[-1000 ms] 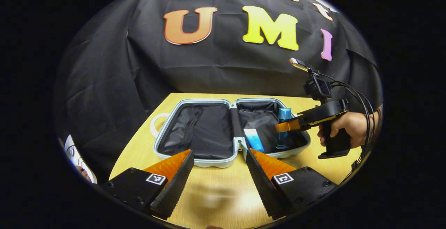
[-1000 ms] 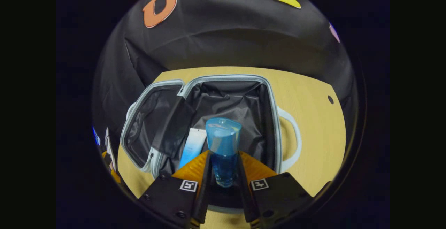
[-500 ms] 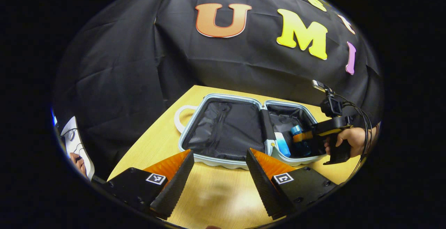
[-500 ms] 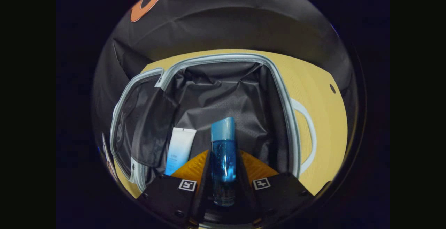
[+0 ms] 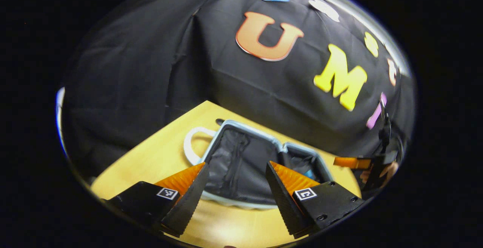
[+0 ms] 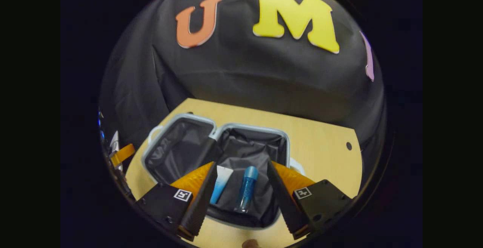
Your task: First open the suitcase, pack the skin care products into it, and then close the suitcase.
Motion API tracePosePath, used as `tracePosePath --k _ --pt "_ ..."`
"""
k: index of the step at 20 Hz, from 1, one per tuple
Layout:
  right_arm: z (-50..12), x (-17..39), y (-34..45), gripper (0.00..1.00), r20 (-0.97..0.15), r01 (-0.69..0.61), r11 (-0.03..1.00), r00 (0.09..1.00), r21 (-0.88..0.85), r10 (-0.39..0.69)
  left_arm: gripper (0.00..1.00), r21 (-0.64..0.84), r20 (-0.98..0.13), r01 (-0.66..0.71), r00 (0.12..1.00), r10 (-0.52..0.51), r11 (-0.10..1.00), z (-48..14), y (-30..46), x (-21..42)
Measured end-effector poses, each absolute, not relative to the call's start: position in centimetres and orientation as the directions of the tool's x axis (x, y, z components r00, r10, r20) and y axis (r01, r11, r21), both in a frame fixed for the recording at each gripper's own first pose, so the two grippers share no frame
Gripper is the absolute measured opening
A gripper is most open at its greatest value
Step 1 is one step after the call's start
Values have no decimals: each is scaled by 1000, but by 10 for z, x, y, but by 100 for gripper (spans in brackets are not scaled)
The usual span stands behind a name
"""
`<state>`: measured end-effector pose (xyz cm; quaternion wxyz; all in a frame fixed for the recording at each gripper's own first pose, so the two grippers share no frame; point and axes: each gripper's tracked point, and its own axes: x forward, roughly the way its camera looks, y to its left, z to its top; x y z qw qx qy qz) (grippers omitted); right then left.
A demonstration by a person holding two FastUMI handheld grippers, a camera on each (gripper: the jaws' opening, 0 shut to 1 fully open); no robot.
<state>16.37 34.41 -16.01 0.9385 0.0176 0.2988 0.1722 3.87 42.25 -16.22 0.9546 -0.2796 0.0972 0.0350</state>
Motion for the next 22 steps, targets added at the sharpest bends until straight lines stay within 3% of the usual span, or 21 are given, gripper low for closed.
tracePosePath --k 8,12,14,18,19,21,22 --pt "-30 97 266 80 -406 -221 962 873 163 269 96 -715 -187 -174 981 55 678 -201 496 78" --pt "14 61 224 77 -314 -169 983 932 70 183 96 -800 -202 -218 975 91 560 -228 524 89" --pt "39 41 205 81 -236 -119 992 964 29 122 96 -837 -210 -222 974 81 500 -239 526 96" --pt "74 9 160 79 -152 -30 999 988 -38 24 95 -828 -263 -248 964 43 503 -266 525 110" --pt "78 4 152 79 -156 -2 1000 988 -26 -2 79 -826 -262 -248 964 44 506 -267 528 114" --pt "73 0 133 80 -172 50 999 984 -3 -50 92 -841 -256 -246 966 46 482 -266 531 119" --pt "68 1 127 79 -190 68 998 979 2 -66 77 -839 -269 -256 962 42 480 -267 528 120"
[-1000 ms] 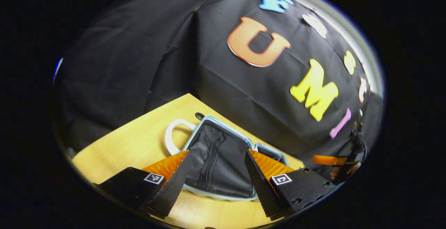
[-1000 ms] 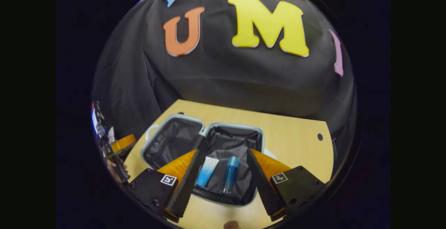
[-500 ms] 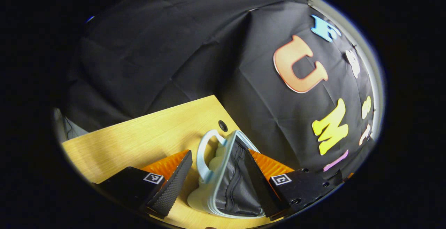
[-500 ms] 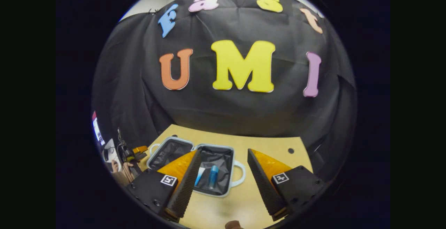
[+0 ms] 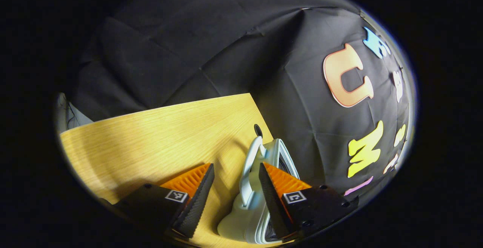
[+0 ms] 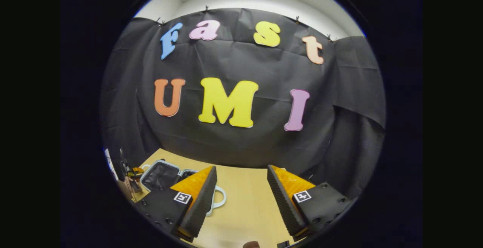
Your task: First open the suitcase, pack the skin care products into it, and then close the suitcase.
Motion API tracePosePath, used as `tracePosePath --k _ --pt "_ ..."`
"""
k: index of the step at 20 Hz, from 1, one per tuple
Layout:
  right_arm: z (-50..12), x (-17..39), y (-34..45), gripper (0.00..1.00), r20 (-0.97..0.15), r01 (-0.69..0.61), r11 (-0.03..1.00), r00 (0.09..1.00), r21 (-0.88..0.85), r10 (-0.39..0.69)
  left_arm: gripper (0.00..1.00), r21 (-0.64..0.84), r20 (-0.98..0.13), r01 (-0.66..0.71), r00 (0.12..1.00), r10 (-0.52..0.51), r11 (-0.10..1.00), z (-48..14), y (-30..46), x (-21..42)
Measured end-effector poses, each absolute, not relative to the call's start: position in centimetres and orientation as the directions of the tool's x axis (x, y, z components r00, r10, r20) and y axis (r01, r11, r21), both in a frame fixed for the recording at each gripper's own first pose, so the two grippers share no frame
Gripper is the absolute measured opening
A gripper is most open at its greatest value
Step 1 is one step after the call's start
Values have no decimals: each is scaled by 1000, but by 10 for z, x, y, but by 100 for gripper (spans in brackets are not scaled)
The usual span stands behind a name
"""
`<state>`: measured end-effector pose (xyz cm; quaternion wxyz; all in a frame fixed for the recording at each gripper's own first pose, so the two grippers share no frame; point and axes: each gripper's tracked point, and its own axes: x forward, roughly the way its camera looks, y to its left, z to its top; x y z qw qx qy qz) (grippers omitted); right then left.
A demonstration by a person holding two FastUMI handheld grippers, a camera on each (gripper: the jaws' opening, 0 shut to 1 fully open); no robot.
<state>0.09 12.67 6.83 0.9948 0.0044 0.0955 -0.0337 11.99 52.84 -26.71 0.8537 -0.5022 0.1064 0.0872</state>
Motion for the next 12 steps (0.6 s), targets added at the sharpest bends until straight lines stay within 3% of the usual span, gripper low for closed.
tracePosePath --k 2,3,5,8,9,12 --pt "61 2 116 80 -215 89 996 973 12 -85 63 -835 -276 -253 961 26 488 -274 520 123" --pt "57 1 113 80 -226 95 995 970 22 -87 68 -835 -276 -245 961 10 492 -276 517 125" --pt "47 1 112 80 -247 95 995 965 35 -83 58 -858 -253 -215 967 -20 466 -271 508 130" --pt "43 0 103 80 -251 92 995 965 40 -79 7 -862 -244 -219 970 4 457 -266 507 136" --pt "43 -2 100 80 -249 92 995 965 47 -77 11 -840 -262 -234 965 12 489 -268 507 135" --pt "40 0 89 78 -243 96 992 967 80 -74 4 -817 -263 -240 964 32 524 -249 507 133"
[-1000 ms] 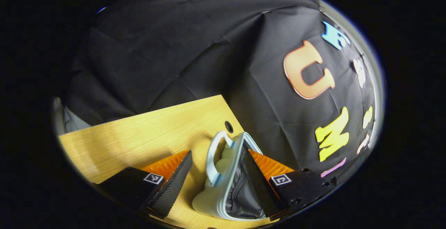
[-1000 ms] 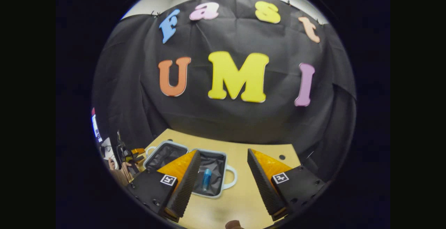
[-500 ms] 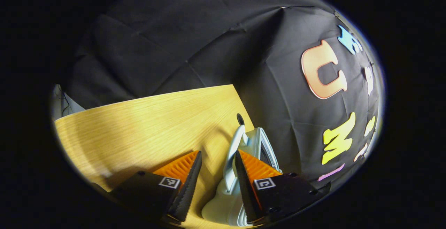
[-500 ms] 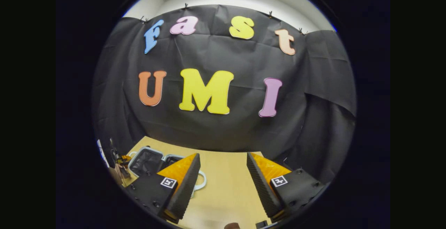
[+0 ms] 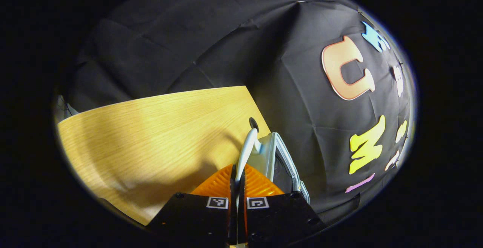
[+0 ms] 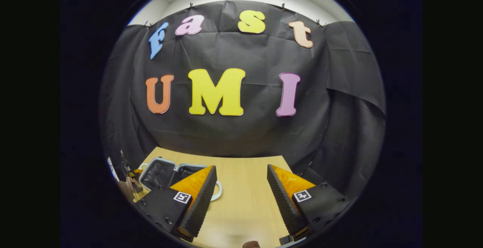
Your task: First open the suitcase, pack the skin care products into it, and then close the suitcase.
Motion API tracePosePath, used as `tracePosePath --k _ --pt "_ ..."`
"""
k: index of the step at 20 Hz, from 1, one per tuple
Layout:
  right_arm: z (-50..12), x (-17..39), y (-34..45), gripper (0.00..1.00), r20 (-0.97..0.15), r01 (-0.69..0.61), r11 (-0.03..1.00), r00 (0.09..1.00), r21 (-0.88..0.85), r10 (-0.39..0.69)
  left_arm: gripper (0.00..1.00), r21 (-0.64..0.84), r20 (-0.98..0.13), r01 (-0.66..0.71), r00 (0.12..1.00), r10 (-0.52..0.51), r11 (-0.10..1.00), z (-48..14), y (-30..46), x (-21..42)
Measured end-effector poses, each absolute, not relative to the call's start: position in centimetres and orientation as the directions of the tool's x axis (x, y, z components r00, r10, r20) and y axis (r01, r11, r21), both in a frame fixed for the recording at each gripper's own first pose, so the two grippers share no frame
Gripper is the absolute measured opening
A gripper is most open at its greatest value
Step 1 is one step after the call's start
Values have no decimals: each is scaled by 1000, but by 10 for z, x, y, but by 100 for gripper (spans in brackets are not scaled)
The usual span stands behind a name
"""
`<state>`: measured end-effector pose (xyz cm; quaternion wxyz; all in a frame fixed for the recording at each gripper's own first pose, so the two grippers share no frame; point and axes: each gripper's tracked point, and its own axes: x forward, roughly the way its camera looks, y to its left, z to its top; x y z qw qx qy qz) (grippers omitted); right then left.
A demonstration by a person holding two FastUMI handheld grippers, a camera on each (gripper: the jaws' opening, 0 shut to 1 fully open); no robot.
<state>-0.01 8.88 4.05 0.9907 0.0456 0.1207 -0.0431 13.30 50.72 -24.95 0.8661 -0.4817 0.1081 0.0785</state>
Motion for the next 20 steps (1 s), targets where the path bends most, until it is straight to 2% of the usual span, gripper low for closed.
tracePosePath --k 3,6,11,17,20 --pt "44 1 74 80 -229 97 990 971 103 -71 3 -782 -209 -207 976 65 588 -201 502 125" --pt "45 5 59 78 -225 83 988 973 131 -52 3 -649 -193 -210 975 108 731 -158 484 116" --pt "50 -1 29 80 -212 55 984 977 170 -18 2 -430 -140 -210 976 165 878 -79 424 109" --pt "47 -7 -13 80 -193 24 984 981 175 11 2 -123 -106 -213 974 201 969 -26 325 105" --pt "43 -8 -34 80 -192 16 984 981 178 19 3 -24 -103 -192 977 188 981 -13 270 109"
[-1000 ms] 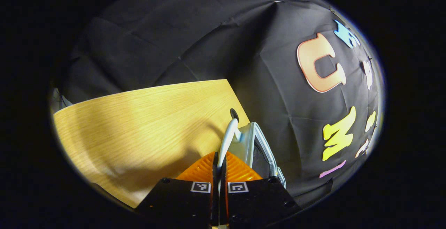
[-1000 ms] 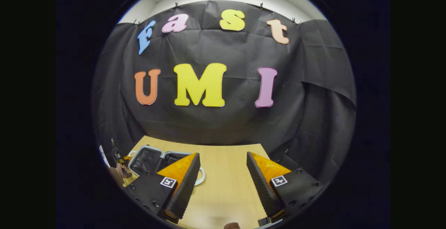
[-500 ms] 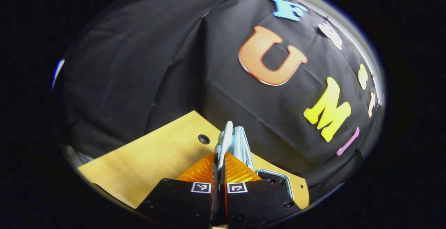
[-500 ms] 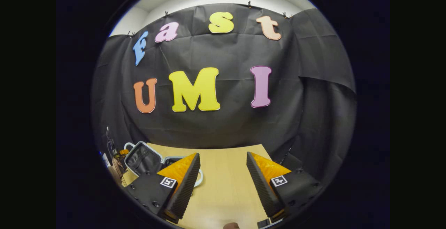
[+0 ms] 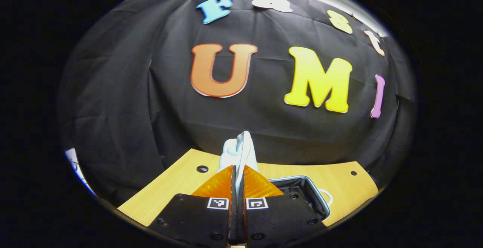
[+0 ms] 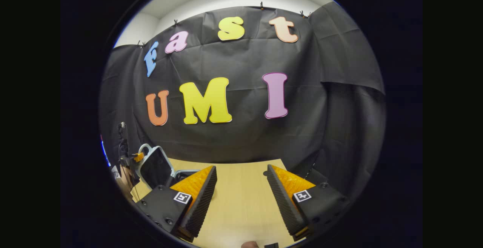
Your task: First open the suitcase, pack the skin care products into it, and then close the suitcase.
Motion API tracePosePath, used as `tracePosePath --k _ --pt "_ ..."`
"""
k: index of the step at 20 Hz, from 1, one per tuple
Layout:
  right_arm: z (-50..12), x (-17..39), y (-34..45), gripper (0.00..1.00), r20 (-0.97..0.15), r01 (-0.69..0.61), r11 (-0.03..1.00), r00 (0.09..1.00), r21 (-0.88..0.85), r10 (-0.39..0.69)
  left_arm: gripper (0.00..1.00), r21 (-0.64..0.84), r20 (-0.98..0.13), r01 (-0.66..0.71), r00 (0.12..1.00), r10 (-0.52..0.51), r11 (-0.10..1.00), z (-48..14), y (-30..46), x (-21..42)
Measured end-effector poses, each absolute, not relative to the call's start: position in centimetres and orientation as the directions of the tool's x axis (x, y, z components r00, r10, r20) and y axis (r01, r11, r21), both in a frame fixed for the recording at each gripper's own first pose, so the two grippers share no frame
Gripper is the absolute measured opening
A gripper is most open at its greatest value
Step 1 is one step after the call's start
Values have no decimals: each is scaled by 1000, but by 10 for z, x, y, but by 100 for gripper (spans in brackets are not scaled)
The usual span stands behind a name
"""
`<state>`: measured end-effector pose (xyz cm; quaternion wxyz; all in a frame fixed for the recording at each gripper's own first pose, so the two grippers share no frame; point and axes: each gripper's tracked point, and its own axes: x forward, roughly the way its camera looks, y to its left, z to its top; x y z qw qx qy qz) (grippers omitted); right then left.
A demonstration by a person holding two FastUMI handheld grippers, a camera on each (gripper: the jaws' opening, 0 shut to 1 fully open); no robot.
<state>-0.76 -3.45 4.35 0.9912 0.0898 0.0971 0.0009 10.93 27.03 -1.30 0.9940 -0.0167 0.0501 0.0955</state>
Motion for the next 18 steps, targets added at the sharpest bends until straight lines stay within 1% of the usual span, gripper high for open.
tracePosePath --k 2,5,6,7,10,11,14,18 --pt "39 -9 -47 80 -197 10 984 980 179 26 2 37 -98 -154 983 157 987 -4 229 123" --pt "27 -12 -60 80 -217 2 983 975 185 39 3 89 -118 -80 989 90 993 -19 167 138" --pt "24 -12 -65 78 -223 2 982 974 187 41 3 108 -129 -54 989 68 993 -28 147 144" --pt "20 -13 -69 80 -231 3 982 972 191 42 3 131 -149 -33 987 52 991 -37 129 149" --pt "11 -15 -79 80 -243 17 980 969 199 33 3 177 -200 58 980 -22 982 -73 74 166" --pt "8 -14 -81 80 -246 23 980 969 198 27 3 191 -225 77 974 -32 979 -88 60 170" --pt "3 -17 -85 80 -251 42 980 968 196 8 3 234 -275 102 961 -35 967 -127 33 178" --pt "-2 -20 -84 80 -258 53 981 966 186 -4 3 404 -319 100 947 37 909 -171 14 193"
